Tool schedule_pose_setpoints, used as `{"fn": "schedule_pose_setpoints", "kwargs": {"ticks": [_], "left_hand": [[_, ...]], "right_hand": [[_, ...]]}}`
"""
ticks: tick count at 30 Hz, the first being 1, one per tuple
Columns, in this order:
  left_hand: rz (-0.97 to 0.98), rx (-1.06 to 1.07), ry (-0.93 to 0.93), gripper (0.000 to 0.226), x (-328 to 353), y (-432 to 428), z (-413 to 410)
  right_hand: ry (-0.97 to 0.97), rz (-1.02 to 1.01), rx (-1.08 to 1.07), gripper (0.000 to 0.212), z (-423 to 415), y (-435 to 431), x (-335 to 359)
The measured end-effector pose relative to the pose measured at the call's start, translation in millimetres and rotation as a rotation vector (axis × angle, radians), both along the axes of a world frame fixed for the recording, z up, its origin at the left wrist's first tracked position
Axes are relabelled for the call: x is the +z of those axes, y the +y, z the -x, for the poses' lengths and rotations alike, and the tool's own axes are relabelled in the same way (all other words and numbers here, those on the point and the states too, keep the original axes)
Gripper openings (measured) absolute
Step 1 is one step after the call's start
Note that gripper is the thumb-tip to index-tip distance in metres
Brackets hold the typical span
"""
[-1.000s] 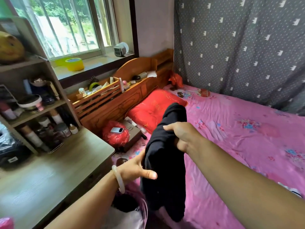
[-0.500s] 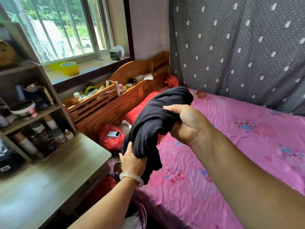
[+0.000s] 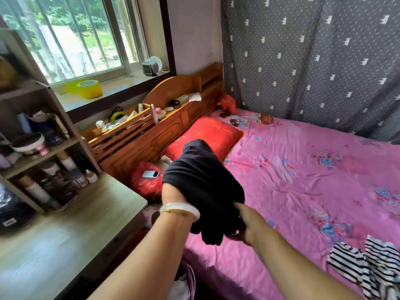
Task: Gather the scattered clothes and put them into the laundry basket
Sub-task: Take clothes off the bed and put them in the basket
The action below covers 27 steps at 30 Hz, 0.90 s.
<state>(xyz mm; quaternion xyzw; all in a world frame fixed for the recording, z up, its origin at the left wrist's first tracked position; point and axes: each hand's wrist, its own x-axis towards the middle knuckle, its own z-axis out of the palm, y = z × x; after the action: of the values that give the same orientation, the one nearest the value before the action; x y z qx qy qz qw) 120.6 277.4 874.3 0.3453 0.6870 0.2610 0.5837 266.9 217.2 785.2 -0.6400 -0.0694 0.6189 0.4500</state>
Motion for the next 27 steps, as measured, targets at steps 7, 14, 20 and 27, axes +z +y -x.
{"fn": "schedule_pose_setpoints", "kwargs": {"ticks": [7,14,20,27], "left_hand": [[-0.276,-0.385,0.423,0.047,-14,-28,21],[0.033,-0.126,-0.865,0.047,-54,-17,118],[-0.09,-0.424,-0.916,0.053,-70,-7,191],[0.159,-0.016,-0.238,0.061,-131,-5,217]], "right_hand": [[0.602,-0.389,-0.015,0.067,22,-5,-4],[0.375,-0.382,-0.005,0.036,13,29,-2],[0.353,-0.305,0.157,0.023,50,44,-20],[0.192,-0.201,0.226,0.053,117,43,-86]]}}
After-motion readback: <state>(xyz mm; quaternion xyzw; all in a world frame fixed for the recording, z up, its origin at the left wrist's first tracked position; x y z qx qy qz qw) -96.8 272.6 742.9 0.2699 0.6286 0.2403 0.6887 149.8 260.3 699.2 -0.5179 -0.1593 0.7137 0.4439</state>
